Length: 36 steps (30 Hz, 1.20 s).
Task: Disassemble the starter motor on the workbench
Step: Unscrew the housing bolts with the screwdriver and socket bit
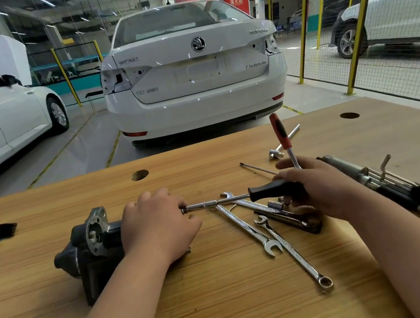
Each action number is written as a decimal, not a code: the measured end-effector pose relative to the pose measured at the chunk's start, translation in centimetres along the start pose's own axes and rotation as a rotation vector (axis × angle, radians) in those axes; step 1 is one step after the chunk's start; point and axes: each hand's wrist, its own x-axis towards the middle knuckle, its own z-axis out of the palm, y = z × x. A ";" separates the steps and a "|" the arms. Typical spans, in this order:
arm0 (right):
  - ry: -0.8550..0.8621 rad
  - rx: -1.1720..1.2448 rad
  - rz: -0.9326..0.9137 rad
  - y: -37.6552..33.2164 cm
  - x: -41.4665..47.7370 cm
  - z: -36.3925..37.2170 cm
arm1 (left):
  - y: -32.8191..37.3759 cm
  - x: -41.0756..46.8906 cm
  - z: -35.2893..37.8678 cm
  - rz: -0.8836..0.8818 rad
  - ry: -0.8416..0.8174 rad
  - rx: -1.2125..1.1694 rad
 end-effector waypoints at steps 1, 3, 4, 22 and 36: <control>0.036 -0.042 -0.004 0.1 0.0 0.2 | 0.0 0.0 0.0 -0.002 0.010 -0.010; 0.107 -0.092 -0.035 0.2 0.2 0.5 | -0.1 0.0 0.1 -0.003 0.023 -0.017; 0.123 -0.095 -0.058 0.4 0.3 0.5 | -0.1 -0.1 0.1 -0.004 0.025 -0.016; 0.066 -0.169 -0.186 0.7 0.3 0.2 | 0.4 0.0 -0.6 -0.003 -0.091 0.112; 0.102 0.241 0.106 -0.6 0.3 0.2 | 0.7 -0.3 -0.4 -0.014 0.016 0.058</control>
